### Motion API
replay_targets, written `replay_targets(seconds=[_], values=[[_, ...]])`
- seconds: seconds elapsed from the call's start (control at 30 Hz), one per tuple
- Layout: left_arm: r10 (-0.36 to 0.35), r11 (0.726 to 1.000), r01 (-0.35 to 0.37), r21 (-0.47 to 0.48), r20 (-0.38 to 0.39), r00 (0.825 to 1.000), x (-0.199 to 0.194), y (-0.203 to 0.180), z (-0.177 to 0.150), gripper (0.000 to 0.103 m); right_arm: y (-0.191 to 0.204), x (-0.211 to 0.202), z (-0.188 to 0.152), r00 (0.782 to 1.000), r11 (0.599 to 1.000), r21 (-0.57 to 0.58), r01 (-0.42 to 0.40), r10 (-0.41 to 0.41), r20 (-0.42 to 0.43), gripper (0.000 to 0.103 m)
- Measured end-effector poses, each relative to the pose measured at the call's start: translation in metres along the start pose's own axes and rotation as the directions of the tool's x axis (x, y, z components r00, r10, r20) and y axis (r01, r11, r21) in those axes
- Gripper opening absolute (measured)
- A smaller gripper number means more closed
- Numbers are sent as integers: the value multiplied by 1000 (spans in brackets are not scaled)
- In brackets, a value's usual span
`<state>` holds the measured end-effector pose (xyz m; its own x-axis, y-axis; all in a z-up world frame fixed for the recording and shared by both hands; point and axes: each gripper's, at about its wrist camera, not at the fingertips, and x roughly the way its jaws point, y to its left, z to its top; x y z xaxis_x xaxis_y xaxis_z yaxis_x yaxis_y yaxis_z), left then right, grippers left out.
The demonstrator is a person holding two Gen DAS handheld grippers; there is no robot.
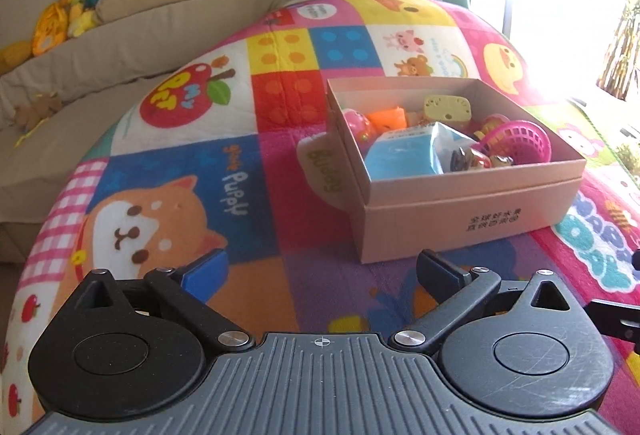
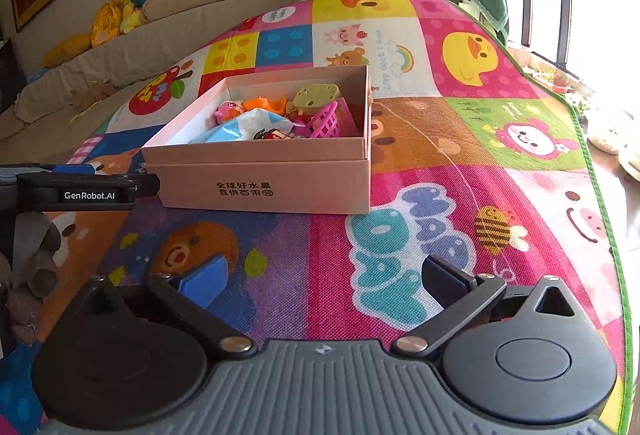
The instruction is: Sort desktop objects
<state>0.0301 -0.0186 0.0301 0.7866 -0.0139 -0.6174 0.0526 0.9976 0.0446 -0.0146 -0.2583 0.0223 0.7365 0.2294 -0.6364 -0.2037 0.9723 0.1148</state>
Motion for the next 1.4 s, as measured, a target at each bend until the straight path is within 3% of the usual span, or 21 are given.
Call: replay_targets(seconds=[0.17,0.3,0.37,1.4], values=[[-40,998,38,-47,-53,998,-18,-2,-31,103,19,17,-8,998,997,-63,38,-42,-52,103],[-23,998,20,-53,-66,998,-17,-5,-47,103,26,29,-9,995,994,-87,73,-78,-66,103],[0,1000,-2,-32,-68,998,-17,-9,-47,103,24,33,-6,995,994,-79,75,-80,-64,103],[-13,999,10,-46,-67,998,-15,-6,-47,103,24,30,-13,996,994,-60,88,-88,-2,103]])
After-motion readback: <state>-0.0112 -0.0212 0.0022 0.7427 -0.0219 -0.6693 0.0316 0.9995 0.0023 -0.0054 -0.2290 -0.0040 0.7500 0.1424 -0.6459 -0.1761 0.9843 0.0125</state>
